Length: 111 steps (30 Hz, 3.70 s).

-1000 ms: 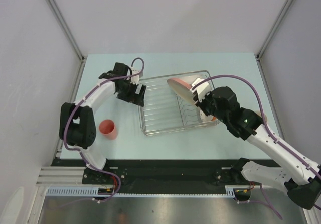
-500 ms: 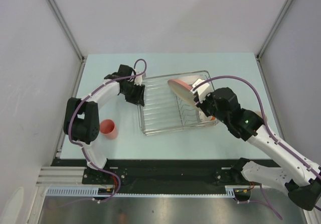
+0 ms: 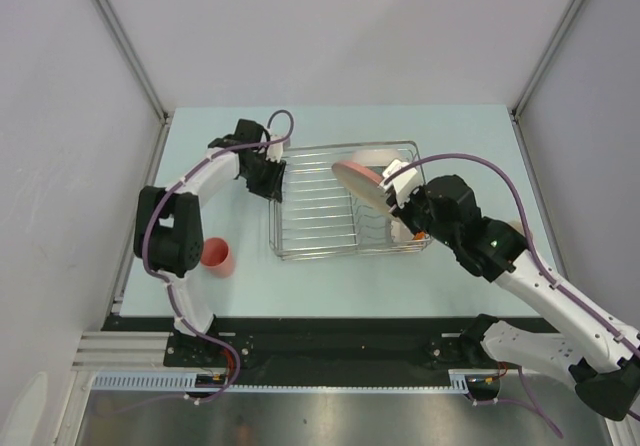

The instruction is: Load the mixed dishes into the dish rack

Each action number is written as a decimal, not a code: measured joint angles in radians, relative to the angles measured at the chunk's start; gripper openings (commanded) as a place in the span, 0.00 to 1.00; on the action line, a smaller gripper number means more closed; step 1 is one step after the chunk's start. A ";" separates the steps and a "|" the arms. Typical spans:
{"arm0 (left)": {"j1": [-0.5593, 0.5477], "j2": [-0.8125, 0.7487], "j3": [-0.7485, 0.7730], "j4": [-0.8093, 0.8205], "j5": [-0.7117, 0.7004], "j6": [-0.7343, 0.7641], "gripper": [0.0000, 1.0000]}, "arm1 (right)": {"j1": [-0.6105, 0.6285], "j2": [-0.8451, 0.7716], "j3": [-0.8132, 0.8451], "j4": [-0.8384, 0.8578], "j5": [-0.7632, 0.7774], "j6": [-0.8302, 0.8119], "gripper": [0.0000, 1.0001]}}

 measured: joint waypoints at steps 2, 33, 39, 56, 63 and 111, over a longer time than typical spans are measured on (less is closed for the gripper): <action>0.003 0.021 0.032 -0.010 -0.011 0.031 0.24 | 0.002 -0.006 0.000 -0.008 -0.009 -0.011 0.00; 0.004 0.114 0.171 -0.026 -0.038 0.341 0.00 | 0.091 0.051 0.000 -0.017 0.005 -0.223 0.00; 0.004 0.109 0.164 -0.019 -0.026 0.350 0.00 | 0.091 0.091 0.000 -0.017 0.025 -0.254 0.00; -0.008 0.092 0.090 -0.040 -0.058 0.516 1.00 | 0.092 0.120 0.000 -0.047 0.073 -0.320 0.00; -0.008 0.088 0.090 -0.041 -0.064 0.513 1.00 | 0.093 0.127 0.000 -0.062 0.072 -0.320 0.00; 0.269 -0.111 0.219 -0.011 0.481 0.136 1.00 | 0.084 0.267 0.002 -0.053 0.100 -0.148 1.00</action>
